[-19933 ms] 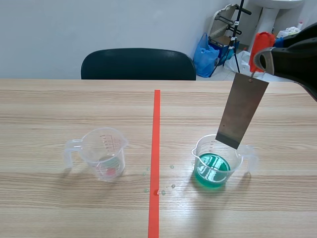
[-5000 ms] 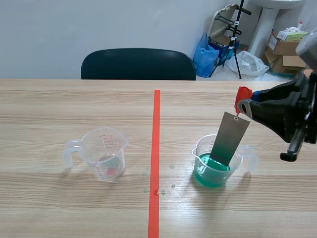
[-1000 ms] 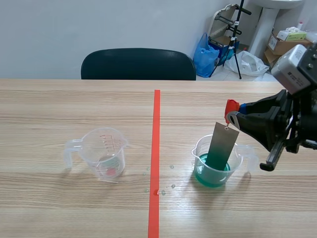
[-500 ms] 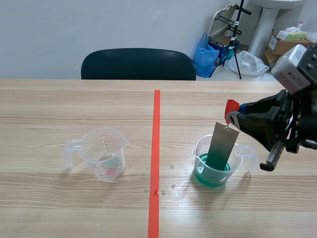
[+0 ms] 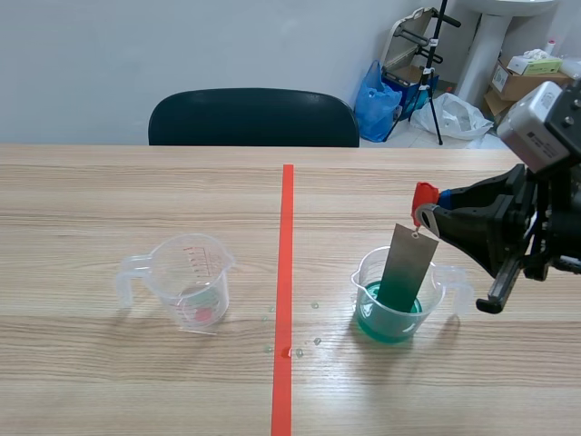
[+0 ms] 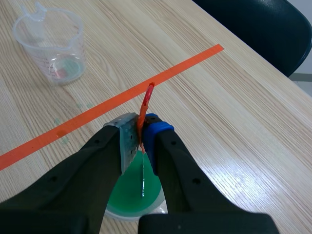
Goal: Do the redox reaction experiment
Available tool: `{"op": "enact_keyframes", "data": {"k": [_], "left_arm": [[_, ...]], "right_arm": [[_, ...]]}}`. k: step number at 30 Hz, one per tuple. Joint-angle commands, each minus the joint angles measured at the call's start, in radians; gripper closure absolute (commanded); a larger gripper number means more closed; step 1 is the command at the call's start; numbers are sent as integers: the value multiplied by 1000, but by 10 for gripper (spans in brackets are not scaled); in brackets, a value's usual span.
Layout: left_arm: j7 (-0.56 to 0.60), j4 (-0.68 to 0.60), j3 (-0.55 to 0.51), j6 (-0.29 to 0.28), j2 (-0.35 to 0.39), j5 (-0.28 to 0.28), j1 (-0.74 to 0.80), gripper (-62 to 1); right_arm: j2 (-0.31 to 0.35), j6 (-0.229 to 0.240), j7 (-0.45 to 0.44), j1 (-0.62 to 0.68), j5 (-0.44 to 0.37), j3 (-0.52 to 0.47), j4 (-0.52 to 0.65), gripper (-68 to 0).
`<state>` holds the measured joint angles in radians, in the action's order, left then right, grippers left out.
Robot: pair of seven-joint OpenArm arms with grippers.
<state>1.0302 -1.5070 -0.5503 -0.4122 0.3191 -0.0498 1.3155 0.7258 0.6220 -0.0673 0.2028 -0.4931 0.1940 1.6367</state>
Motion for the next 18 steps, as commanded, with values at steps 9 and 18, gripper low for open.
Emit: {"op": "enact_keyframes", "data": {"k": [9, 18], "left_arm": [[21, -9, -1, 2, -2, -13, 1, -623], [21, -9, -1, 2, -3, -21, 1, -623]], "right_arm": [[11, 0, -17, -17, -7, -1, 5, -6], [11, 0, -17, -17, -7, -1, 5, -6]]}}
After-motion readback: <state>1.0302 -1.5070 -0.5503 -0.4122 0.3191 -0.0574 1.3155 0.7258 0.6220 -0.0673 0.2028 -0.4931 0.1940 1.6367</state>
